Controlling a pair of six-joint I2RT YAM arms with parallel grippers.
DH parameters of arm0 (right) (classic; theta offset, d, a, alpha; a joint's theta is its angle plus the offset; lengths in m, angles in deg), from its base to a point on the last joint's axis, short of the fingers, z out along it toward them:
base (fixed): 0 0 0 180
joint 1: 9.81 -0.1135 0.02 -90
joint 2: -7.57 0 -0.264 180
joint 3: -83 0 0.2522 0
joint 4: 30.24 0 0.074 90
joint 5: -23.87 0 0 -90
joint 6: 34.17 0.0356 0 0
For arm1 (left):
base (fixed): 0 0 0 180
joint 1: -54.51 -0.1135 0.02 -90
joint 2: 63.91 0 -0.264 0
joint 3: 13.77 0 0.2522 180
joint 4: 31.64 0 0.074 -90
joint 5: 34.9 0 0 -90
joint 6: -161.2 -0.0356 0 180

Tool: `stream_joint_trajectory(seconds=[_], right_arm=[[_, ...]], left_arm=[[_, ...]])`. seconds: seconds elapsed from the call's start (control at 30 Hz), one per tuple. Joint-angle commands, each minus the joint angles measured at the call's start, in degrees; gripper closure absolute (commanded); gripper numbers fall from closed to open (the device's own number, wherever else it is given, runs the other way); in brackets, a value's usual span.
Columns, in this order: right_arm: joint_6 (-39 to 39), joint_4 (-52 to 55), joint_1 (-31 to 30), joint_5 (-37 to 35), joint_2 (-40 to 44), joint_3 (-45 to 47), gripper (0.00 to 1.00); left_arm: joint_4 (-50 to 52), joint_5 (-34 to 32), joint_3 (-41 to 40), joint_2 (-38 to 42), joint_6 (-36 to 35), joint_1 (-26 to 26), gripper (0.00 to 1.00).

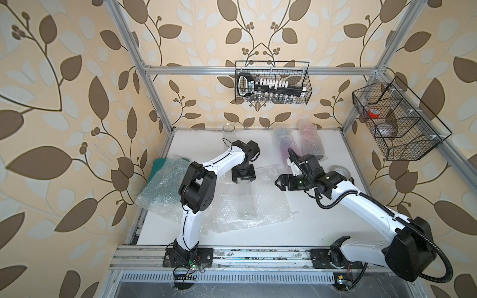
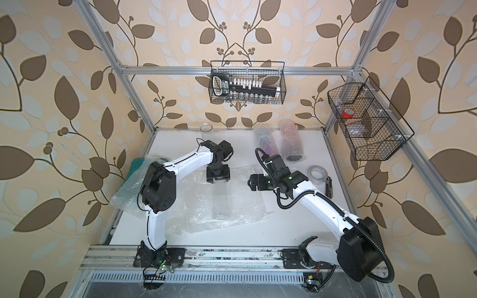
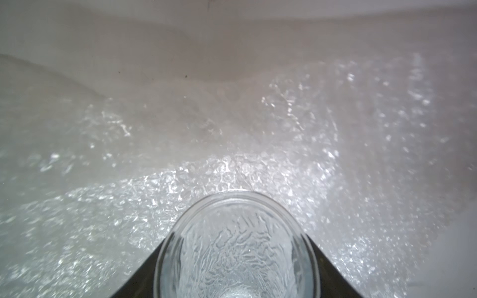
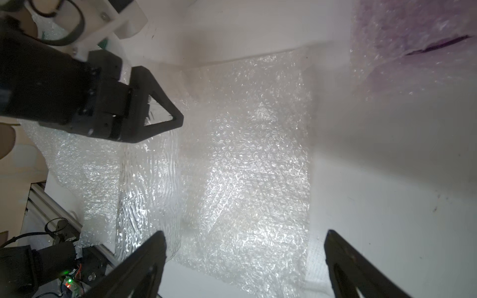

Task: Unwrap the vase from the bubble wrap
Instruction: Pick up the vase from the bubble wrap, then place the vase at the center of the board.

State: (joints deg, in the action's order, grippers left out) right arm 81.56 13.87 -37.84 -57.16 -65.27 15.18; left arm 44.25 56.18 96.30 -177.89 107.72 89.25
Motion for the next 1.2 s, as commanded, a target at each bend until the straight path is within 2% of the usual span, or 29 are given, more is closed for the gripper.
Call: stream_joint_trajectory(seconds=[0.0,0.1,0.2,0.4,0.6,0.8,1.03,1.1,1.17], right_arm=[[0.6,0.0,0.5,0.5,0.2,0.7,0.06],[1.0,0.3,1.0,0.9,0.3,0.7,0.06],[1.3,0.9,1.1,1.0,0.6,0.7,0.06],[1.5,4.0,1.3,0.3,2.3,0.4,0.06],[3.2,9.2,1.4,0.7,5.3,0.1,0.07],[5.5,15.9,1.3,1.6,8.4,-0.8,0.07],[6.3,23.4,1.3,2.4,9.8,-4.0,0.07],[5.2,26.4,1.2,2.6,9.5,-5.2,0.01],[4.1,28.5,1.3,2.5,9.5,-6.2,0.01]], left_arm=[[1.1,-3.5,-2.0,8.2,-3.6,2.8,0.85],[-3.7,-4.6,-6.3,12.8,-5.4,4.0,0.95],[-6.9,-6.2,-9.3,16.4,-6.7,4.6,0.98],[-14.6,-8.8,-13.5,23.2,-11.5,5.6,1.0],[-22.2,-14.0,-11.0,25.4,-17.3,5.6,1.0],[-35.7,-20.8,-7.2,22.9,-23.5,5.6,1.0],[-51.3,-27.1,-2.1,14.4,-30.0,4.5,1.0],[-55.7,-29.2,-1.3,12.3,-31.7,4.2,1.0],[-60.0,-29.6,-0.7,10.6,-32.3,3.7,1.0]])
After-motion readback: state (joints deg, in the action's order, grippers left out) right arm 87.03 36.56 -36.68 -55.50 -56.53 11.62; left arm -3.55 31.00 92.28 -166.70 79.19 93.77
